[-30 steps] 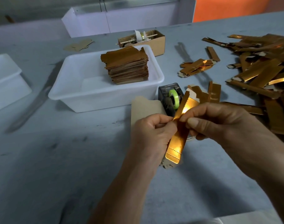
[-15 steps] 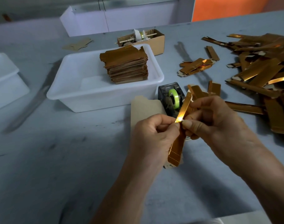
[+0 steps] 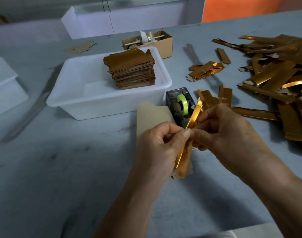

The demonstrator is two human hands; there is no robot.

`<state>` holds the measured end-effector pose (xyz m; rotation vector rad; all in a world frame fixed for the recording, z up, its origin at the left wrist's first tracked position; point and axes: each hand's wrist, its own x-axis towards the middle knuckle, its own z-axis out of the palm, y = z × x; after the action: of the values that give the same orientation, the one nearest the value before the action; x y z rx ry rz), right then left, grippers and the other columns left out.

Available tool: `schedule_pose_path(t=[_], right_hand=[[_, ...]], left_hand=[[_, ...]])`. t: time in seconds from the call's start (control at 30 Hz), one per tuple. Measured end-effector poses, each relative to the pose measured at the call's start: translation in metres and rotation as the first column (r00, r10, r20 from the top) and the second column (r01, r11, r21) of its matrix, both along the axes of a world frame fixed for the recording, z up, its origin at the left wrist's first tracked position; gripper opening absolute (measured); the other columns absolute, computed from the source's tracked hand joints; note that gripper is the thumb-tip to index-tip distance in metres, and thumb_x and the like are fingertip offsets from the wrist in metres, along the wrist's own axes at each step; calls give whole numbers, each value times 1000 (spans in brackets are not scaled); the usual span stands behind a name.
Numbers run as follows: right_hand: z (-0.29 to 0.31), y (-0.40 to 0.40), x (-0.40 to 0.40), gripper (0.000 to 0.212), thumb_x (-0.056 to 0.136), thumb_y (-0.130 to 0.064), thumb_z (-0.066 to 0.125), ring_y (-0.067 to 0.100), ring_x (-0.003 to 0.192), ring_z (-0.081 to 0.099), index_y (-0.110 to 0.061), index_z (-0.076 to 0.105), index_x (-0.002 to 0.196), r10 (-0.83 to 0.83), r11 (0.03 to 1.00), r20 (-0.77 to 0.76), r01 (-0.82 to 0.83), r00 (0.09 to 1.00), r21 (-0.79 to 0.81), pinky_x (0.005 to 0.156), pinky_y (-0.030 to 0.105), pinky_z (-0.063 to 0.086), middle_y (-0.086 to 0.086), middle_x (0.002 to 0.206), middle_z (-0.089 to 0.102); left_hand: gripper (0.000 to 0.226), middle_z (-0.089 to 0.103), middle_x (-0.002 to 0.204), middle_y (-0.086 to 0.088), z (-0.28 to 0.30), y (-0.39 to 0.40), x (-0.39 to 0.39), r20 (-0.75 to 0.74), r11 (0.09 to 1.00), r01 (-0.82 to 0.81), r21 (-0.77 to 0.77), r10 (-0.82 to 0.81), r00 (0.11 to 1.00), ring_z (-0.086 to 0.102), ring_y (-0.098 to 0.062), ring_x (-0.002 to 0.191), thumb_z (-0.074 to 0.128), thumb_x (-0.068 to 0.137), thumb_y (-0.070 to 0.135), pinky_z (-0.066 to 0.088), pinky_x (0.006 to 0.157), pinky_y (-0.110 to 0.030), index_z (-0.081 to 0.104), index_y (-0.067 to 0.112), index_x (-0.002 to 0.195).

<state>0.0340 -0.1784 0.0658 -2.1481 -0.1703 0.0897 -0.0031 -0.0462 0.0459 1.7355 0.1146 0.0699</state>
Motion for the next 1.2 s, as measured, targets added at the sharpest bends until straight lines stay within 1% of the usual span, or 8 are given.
schedule_pose_path(t=[0.2, 0.3, 0.57, 0.7, 0.8, 0.87, 0.97, 1.2], right_hand=[[1, -3, 0, 22, 75, -19, 69, 4, 62, 67, -19, 54, 91, 57, 983, -147, -31, 988, 179, 52, 13, 53, 0, 70, 70], [5, -3, 0, 24, 75, -19, 70, 5, 64, 68, -18, 54, 92, 67, 983, -164, -38, 984, 179, 56, 17, 55, 0, 71, 70], [13, 1, -3, 26, 77, -30, 69, 1, 69, 62, -32, 43, 83, 60, 981, 115, -37, 992, -189, 62, 19, 51, -8, 75, 63], [-4, -5, 1, 23, 82, -27, 66, 6, 68, 60, -25, 44, 88, 19, 961, 41, -7, 999, -277, 57, 18, 47, -7, 77, 60], [-10, -16, -4, 17, 81, -32, 62, 10, 64, 67, -19, 54, 89, -52, 994, -121, 63, 991, 89, 64, 26, 54, 0, 69, 68], [-4, -22, -9, 37, 71, -50, 57, 6, 72, 68, -19, 59, 92, -44, 935, -166, 99, 985, 341, 67, 24, 53, -7, 75, 70], [-2, -17, -15, 51, 59, -55, 61, 6, 79, 69, -20, 62, 96, 129, 887, -224, -12, 966, 461, 62, 17, 54, -7, 82, 71], [-8, -2, -9, 27, 69, -25, 60, 12, 82, 70, -17, 68, 94, 200, 809, -249, -16, 947, 588, 66, 18, 56, 1, 86, 73]], left_hand=[[16, 66, 59, 7, -1, -1, -1, -32, 998, -50, 28, 51, 998, 62, -8, 53, 62, 90, 27, 52, 50, -23, 69, 23, 76], [17, 66, 60, 8, -2, -10, -2, 25, 987, -152, 43, 151, 988, 62, -7, 53, 63, 89, 24, 48, 47, -14, 68, 21, 72], [15, 58, 59, 8, -5, -22, -4, 209, 956, -288, 53, 272, 940, 54, -1, 54, 66, 86, 17, 37, 47, -9, 67, 16, 71], [16, 62, 66, 6, 9, -15, -5, 243, 964, -264, -3, 257, 935, 57, -6, 59, 61, 89, 31, 43, 49, -14, 67, 22, 76], [15, 56, 63, 13, 14, -9, 1, 290, 958, -285, 40, 262, 920, 51, -3, 58, 62, 89, 27, 38, 50, -10, 65, 22, 76], [14, 56, 61, 14, 12, -9, 3, 251, 952, -304, 28, 287, 924, 50, -2, 56, 64, 89, 23, 36, 50, -10, 66, 19, 75], [15, 64, 65, 9, 5, -11, -2, 178, 962, -271, 22, 263, 948, 58, -3, 59, 65, 88, 26, 44, 49, -14, 66, 21, 75], [22, 64, 65, 7, 3, -5, -4, 52, 988, -152, -12, 152, 987, 62, -8, 63, 63, 86, 41, 48, 52, -17, 68, 22, 77]])
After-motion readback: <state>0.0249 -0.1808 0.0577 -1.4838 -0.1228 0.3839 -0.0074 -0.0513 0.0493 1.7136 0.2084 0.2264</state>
